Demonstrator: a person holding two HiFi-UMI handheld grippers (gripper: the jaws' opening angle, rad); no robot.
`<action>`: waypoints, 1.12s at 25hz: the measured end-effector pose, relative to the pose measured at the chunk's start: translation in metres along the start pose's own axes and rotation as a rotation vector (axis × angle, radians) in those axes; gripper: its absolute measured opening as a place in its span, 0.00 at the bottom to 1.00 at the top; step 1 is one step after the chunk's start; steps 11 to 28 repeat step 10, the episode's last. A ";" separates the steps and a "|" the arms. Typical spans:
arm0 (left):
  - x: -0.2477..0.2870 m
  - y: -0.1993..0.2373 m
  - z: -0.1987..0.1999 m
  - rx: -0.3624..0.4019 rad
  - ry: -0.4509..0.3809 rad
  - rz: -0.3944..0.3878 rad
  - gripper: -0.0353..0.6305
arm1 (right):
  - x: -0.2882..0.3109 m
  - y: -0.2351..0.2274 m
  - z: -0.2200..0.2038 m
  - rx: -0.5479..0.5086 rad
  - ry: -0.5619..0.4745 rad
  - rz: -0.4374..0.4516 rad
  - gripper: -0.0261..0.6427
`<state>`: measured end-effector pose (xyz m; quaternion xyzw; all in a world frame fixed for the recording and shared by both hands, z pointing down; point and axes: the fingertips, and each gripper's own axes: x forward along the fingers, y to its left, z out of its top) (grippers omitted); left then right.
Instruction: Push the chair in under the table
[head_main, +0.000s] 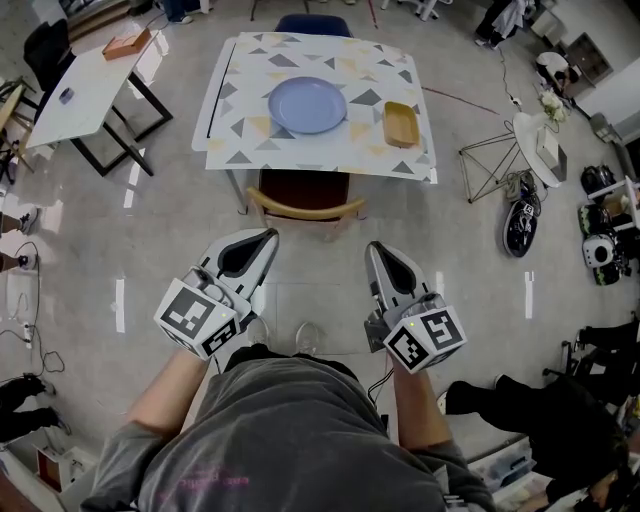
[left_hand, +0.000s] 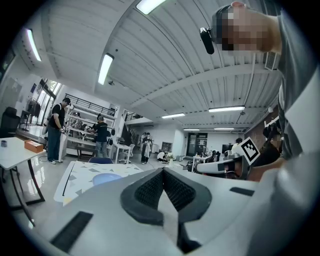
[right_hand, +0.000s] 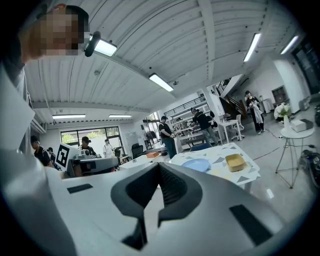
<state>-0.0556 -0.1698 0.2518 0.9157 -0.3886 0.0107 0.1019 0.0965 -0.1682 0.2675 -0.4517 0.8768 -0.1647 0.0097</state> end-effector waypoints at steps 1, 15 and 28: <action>0.001 -0.001 0.000 0.000 0.000 0.001 0.06 | -0.001 -0.001 0.000 0.000 0.001 0.001 0.04; 0.008 -0.015 -0.005 -0.002 -0.007 0.008 0.06 | -0.012 -0.011 -0.001 -0.004 0.003 0.012 0.04; 0.008 -0.015 -0.005 -0.002 -0.007 0.008 0.06 | -0.012 -0.011 -0.001 -0.004 0.003 0.012 0.04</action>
